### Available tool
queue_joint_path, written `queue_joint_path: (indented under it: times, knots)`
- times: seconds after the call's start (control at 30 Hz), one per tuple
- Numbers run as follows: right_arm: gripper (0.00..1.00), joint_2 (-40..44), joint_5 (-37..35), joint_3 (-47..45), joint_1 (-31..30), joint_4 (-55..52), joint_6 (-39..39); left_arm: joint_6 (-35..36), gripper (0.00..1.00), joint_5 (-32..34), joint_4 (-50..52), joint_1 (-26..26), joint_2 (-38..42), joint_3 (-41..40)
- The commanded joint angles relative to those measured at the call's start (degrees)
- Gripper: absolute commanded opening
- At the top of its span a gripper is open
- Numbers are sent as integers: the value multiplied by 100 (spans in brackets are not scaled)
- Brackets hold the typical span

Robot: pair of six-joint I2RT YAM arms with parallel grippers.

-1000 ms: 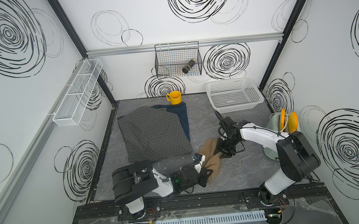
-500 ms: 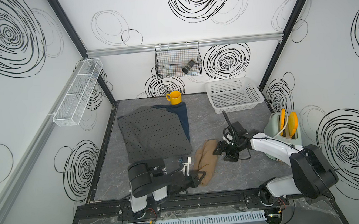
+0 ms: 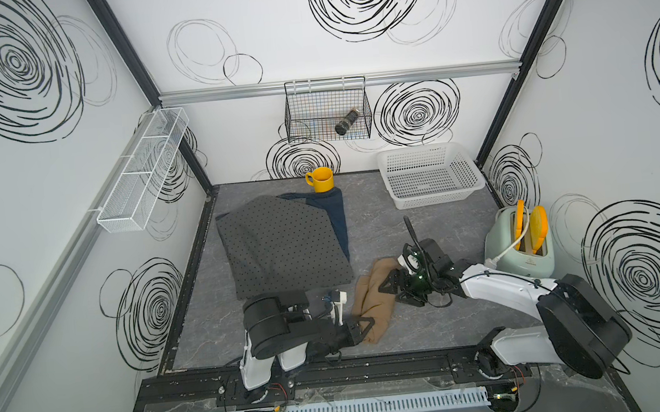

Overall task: Roll up the skirts
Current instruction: Pick up the skirt from the center of the board.

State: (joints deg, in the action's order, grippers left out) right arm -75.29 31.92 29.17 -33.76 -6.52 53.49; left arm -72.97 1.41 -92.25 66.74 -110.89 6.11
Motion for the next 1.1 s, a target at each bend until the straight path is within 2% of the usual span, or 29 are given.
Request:
queue_joint_path:
  times: [0.0,0.13,0.27,0.53,0.73,0.8,0.9,0.93,0.97,1.03,1.07]
  knots:
    - [82,216,-157,-98,-194,531,306,-314,0,52,-1182,37,-178,-160]
    - [85,186,-262,-138,-490,572,354,-391,0,95,-1181,31,-86,-241]
    - [87,120,-507,-345,-737,1229,567,-419,0,38,-1182,91,-58,-154]
    - [78,-601,-564,-377,-790,1816,928,-500,0,101,-1182,95,65,-259]
    - [77,-679,-727,-630,-913,2534,1092,-406,0,117,-1185,113,256,-285]
    - [69,-729,-794,-665,-913,2688,1052,-435,0,101,-1182,105,174,-270]
    - [47,-1062,-712,-521,-900,2848,941,-446,0,73,-1183,93,103,-250]
    - [36,-1227,-636,-394,-905,2774,869,-449,2,99,-1182,83,103,-266]
    - [26,-1357,-565,-292,-904,2783,811,-451,9,117,-1185,70,111,-289]
    - [17,-1524,-502,-204,-897,2839,779,-445,16,144,-1182,42,137,-353]
    - [11,-1559,-602,-111,-887,2655,671,-416,26,154,-1183,32,167,-385]
